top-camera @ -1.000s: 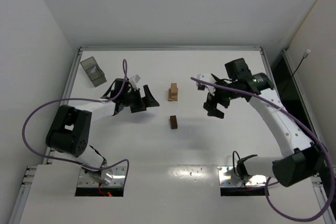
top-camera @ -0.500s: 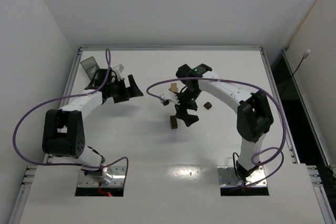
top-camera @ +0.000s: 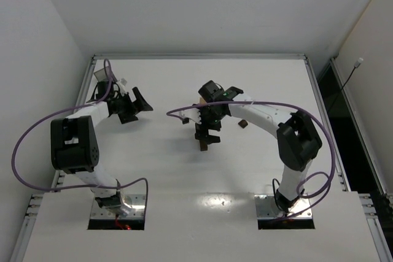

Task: Build the wood block tower

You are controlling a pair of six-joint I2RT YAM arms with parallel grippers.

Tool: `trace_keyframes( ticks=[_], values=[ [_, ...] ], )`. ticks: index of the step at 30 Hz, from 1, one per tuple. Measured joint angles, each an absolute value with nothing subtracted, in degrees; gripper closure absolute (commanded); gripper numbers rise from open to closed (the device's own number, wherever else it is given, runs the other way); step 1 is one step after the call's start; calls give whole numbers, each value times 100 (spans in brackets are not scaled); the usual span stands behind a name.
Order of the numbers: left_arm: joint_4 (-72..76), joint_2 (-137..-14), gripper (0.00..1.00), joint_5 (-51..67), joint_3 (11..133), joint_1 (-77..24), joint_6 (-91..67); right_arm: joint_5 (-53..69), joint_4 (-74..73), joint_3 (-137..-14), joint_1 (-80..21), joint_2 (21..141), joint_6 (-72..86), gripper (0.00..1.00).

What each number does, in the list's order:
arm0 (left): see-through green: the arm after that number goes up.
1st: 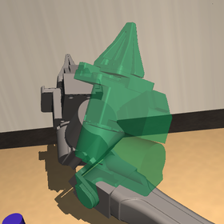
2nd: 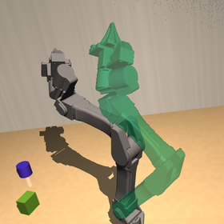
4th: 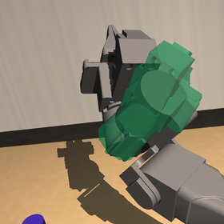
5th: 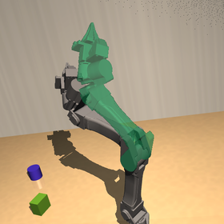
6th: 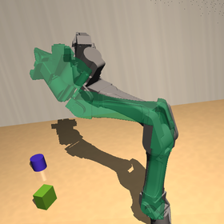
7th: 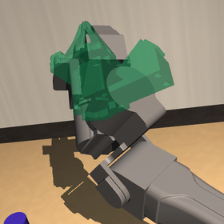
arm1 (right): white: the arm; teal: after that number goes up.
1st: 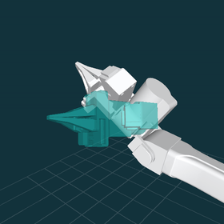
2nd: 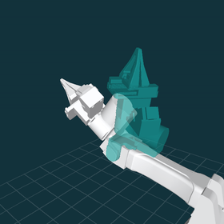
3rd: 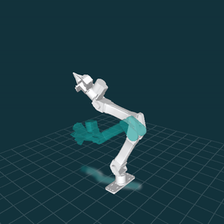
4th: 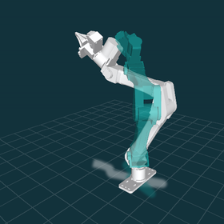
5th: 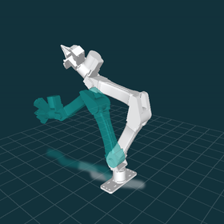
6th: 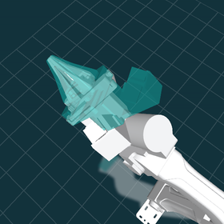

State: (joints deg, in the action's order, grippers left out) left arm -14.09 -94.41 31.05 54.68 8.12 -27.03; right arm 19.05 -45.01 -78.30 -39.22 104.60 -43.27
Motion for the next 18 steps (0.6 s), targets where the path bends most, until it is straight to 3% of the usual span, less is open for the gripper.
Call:
trace_keyframes(
  ticks=[11, 18],
  values=[
    [-1350, -9561, 0, 3328, 5496, 1120, -2818, 2300, -4980, -8637, -3946, 11373, -4560, 0],
    [-1275, -9758, 0, 3369, 5496, 1120, -2906, 2322, -5129, -8477, -3966, 11415, -4635, 0]
  ],
)
